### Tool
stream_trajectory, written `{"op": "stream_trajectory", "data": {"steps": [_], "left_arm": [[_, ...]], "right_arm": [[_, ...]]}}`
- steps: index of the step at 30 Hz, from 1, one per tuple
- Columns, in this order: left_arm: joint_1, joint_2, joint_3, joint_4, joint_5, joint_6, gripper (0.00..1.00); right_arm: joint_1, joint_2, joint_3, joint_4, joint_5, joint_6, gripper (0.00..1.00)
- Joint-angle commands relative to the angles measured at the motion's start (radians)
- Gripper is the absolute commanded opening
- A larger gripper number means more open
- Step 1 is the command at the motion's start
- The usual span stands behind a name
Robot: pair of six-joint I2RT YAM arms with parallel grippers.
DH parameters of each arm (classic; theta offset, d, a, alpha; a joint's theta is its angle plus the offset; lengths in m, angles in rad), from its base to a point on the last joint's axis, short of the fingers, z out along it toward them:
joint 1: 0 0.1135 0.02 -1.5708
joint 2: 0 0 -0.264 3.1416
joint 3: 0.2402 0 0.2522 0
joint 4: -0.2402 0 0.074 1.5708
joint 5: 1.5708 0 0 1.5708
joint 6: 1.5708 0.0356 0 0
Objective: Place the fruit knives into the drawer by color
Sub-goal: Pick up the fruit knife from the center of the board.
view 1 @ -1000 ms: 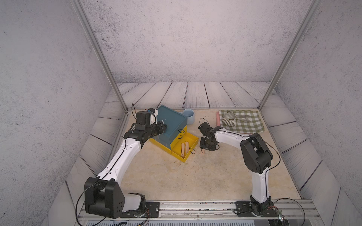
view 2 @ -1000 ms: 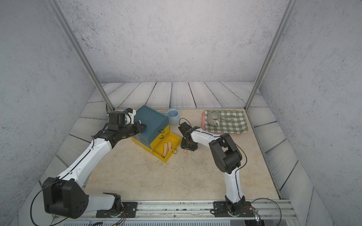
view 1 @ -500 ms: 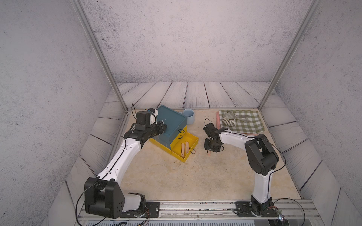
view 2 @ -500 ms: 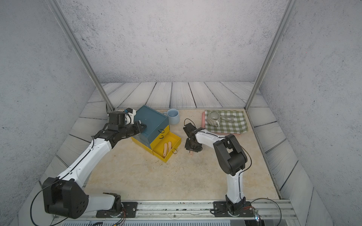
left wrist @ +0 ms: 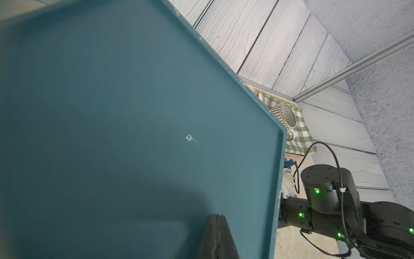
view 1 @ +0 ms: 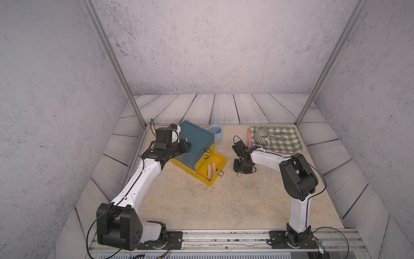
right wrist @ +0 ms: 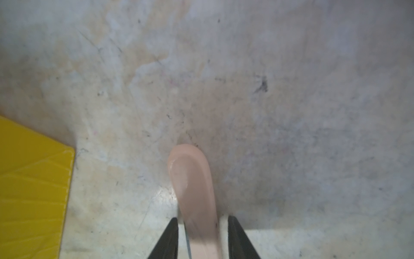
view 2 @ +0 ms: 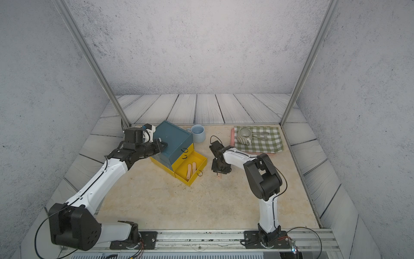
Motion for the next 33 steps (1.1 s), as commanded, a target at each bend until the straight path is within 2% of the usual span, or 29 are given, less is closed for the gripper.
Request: {"op": "stream_trajectory", "data": {"steps": [1, 13, 24, 33], "left_arm": [[0.008, 0.022, -0.032, -0.145, -0.026, 0.002, 0.00], [0.008, 0.022, -0.032, -0.148, -0.029, 0.002, 0.00], [0.010, 0.022, -0.029, -0.151, -0.032, 0.003, 0.00], [0.010, 0.021, -0.029, -0.156, -0.035, 0.004, 0.00]], "right_arm": [[-0.002, 0.085, -0.024, -0.137, 0.030, -0.038, 0.38], [0.021, 0.127, 0.017, -0.201, 0.124, -0.080, 0.35], [0.022, 0.123, 0.017, -0.173, 0.096, -0.085, 0.20], [0.023, 0.041, -0.022, -0.144, 0.060, -0.093, 0.18]]}}
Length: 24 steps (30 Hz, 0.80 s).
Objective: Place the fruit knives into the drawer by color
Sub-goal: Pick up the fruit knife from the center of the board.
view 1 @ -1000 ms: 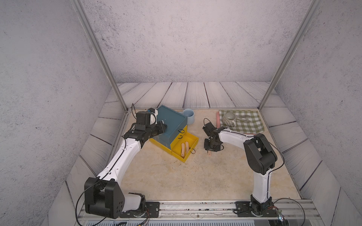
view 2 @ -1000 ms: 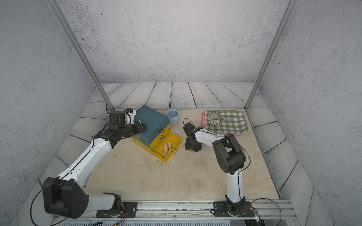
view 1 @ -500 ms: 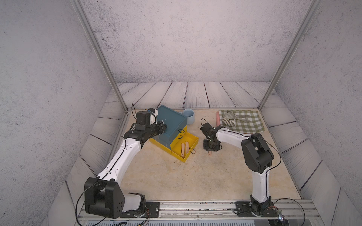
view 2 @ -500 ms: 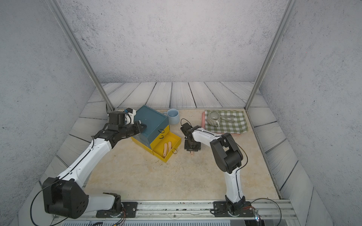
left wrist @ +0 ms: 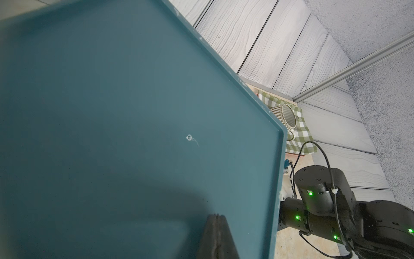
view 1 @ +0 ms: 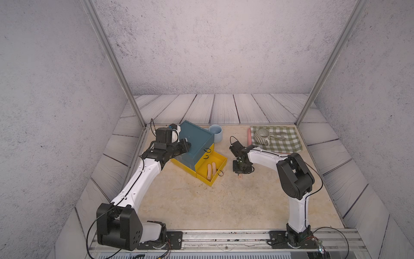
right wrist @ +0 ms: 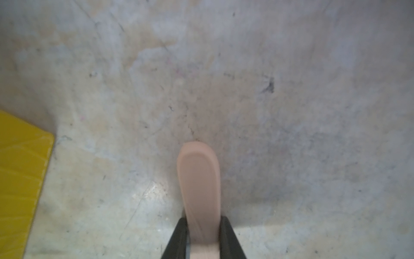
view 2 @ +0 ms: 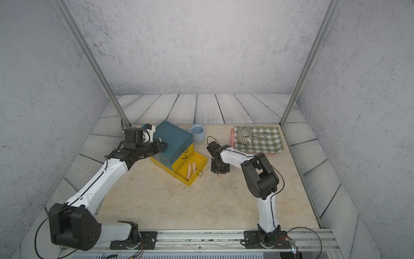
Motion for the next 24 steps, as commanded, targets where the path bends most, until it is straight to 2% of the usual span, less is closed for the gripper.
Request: {"op": "stream_trajectory", "data": {"steps": [1, 10, 24], "left_arm": [[0.011, 0.021, -0.028, -0.154, -0.033, 0.004, 0.00], [0.011, 0.020, -0.027, -0.157, -0.035, 0.006, 0.00], [0.010, 0.023, -0.025, -0.159, -0.036, 0.006, 0.00]], "right_arm": [[-0.004, 0.009, -0.058, -0.081, -0.015, -0.011, 0.18], [-0.004, -0.091, -0.058, -0.092, -0.060, -0.019, 0.18], [0.025, -0.253, 0.014, -0.074, -0.206, -0.020, 0.18]]}}
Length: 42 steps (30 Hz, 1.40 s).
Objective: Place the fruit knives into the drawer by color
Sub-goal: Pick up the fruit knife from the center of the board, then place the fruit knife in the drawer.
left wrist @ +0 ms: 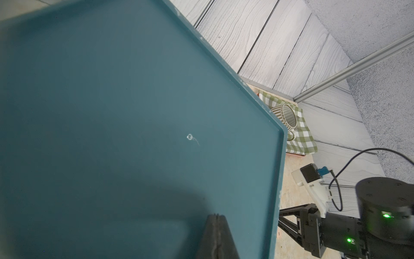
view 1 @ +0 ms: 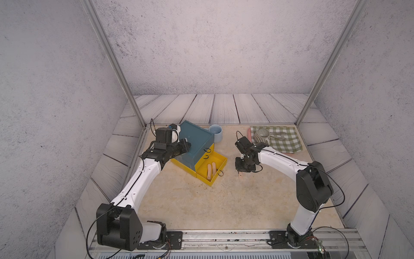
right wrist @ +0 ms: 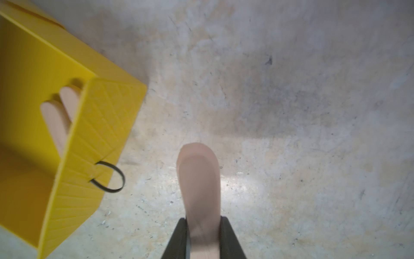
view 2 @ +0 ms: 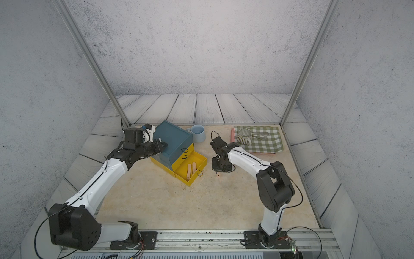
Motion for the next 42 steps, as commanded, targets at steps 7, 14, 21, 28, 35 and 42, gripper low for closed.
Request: {"op": "stream_trajectory", "data": {"steps": [7, 14, 21, 28, 35, 42], "left_arm": [[0.011, 0.023, -0.022, -0.163, -0.037, 0.008, 0.00], [0.011, 0.027, -0.020, -0.161, -0.033, 0.008, 0.00], [0.011, 0.029, -0.025, -0.157, -0.029, 0.006, 0.00], [0.011, 0.030, -0.026, -0.157, -0.027, 0.005, 0.00], [0.011, 0.028, -0.026, -0.159, -0.030, 0.008, 0.00], [0.011, 0.030, -0.026, -0.161, -0.030, 0.007, 0.00]], "right_arm": [[0.047, -0.001, 0.096, 0.071, -0.151, 0.012, 0.19], [0.084, 0.070, 0.193, 0.115, -0.207, 0.041, 0.19], [0.097, 0.148, 0.234, 0.178, -0.237, 0.080, 0.19], [0.102, 0.220, 0.267, 0.230, -0.268, 0.102, 0.19], [0.106, 0.266, 0.296, 0.240, -0.274, 0.117, 0.19], [0.109, 0.304, 0.307, 0.238, -0.270, 0.131, 0.19]]}}
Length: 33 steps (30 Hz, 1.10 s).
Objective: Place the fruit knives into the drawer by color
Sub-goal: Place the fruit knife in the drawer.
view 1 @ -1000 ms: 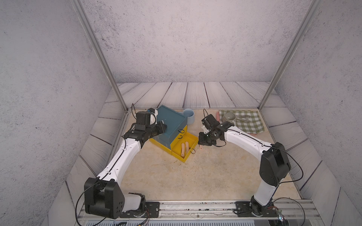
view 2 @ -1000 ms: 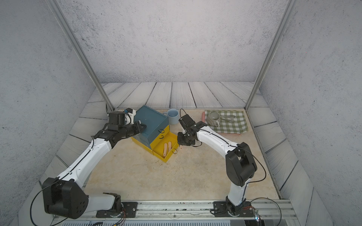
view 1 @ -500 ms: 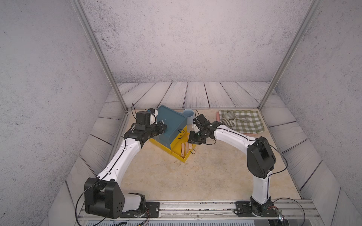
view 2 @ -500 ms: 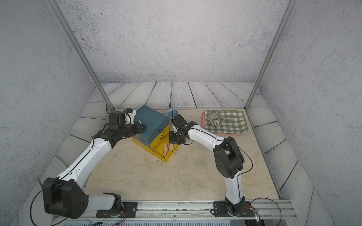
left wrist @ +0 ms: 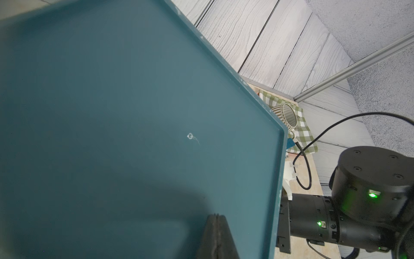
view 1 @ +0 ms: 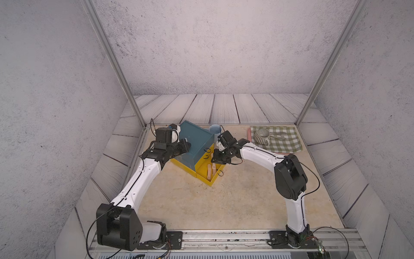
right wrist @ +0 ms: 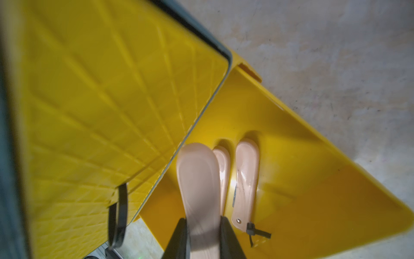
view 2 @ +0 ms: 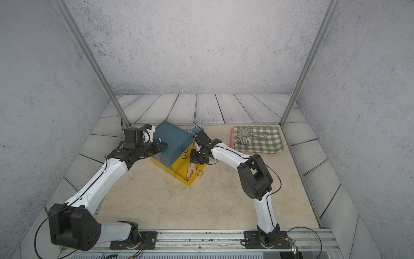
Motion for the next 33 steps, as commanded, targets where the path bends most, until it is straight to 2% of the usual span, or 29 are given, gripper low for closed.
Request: {"op": "stream_trajectory", "data": {"steps": [1, 25, 33], "left_arm": [[0.011, 0.030, -0.029, -0.154, -0.031, 0.006, 0.00], [0.011, 0.044, -0.028, -0.148, -0.026, 0.004, 0.00], [0.011, 0.046, -0.026, -0.147, -0.027, 0.005, 0.00]], "right_arm": [[0.006, 0.021, 0.021, -0.007, -0.004, 0.015, 0.20], [0.049, 0.121, 0.100, -0.047, -0.030, 0.009, 0.21], [0.061, 0.130, 0.120, -0.056, -0.037, 0.000, 0.29]]}}
